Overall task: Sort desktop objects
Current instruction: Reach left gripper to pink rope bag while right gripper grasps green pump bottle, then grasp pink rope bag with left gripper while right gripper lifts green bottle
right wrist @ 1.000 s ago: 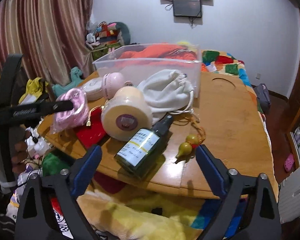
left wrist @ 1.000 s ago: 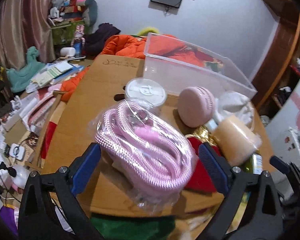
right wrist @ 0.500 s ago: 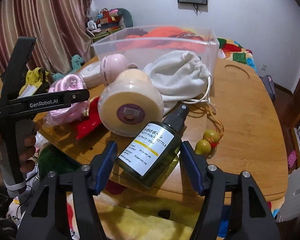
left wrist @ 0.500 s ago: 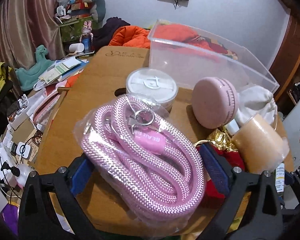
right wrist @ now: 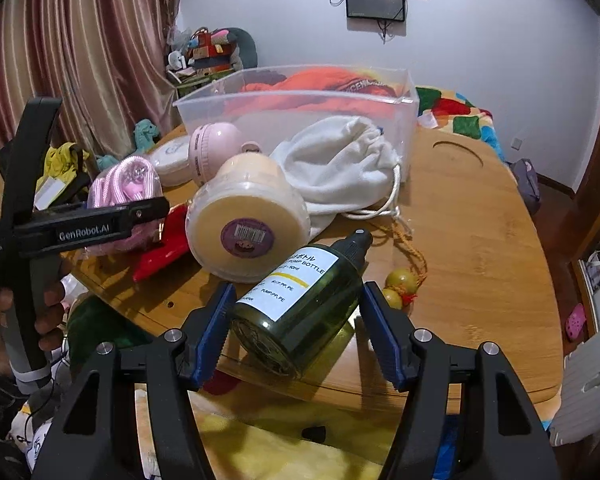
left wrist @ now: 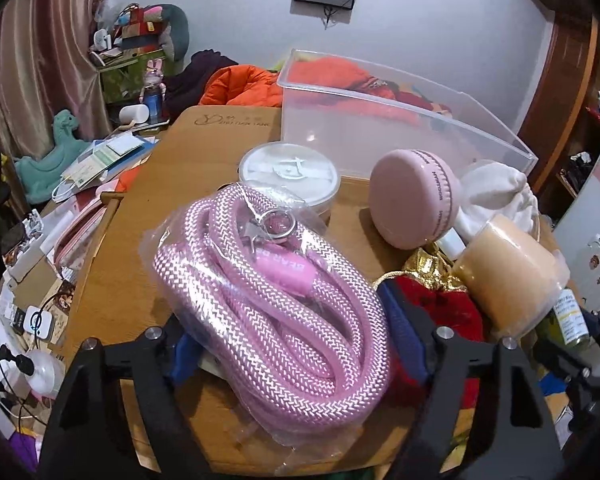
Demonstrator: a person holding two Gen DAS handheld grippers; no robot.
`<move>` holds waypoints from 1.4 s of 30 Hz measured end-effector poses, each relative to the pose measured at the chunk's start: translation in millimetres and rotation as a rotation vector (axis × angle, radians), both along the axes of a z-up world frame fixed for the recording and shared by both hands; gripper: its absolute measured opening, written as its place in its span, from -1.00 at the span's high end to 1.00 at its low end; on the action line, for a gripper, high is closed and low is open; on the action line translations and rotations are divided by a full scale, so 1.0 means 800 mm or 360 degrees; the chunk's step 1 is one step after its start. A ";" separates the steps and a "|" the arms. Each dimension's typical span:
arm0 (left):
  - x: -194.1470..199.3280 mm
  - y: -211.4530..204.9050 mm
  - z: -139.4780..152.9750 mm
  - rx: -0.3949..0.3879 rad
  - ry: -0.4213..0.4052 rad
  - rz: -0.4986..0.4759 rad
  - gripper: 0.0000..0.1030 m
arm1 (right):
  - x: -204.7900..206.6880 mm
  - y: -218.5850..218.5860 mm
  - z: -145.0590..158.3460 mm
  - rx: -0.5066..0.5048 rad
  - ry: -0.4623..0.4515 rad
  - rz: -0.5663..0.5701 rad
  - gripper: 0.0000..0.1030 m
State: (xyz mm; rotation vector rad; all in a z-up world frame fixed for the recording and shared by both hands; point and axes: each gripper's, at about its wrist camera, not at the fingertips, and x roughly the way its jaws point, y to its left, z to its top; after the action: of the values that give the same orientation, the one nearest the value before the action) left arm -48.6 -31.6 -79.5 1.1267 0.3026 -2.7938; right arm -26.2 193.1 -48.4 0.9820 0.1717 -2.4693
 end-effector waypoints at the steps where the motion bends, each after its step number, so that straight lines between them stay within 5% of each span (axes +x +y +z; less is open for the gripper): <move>1: 0.001 0.000 0.000 0.0004 0.0004 -0.0005 -0.44 | 0.000 0.001 0.002 -0.0003 0.0007 -0.0005 -0.16; 18: 0.035 0.003 0.018 0.0011 0.0120 -0.0043 -0.29 | 0.003 0.019 0.031 -0.0085 0.0083 -0.0048 -0.16; 42: 0.038 0.007 0.102 -0.0045 0.0346 -0.0199 -0.21 | -0.025 0.033 0.086 -0.0100 0.0204 -0.0054 -0.16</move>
State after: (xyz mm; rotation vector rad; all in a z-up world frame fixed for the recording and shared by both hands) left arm -18.3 -26.1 1.7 0.8644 0.2177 -3.0258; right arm -46.4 219.1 20.6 0.8073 0.1191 -2.5531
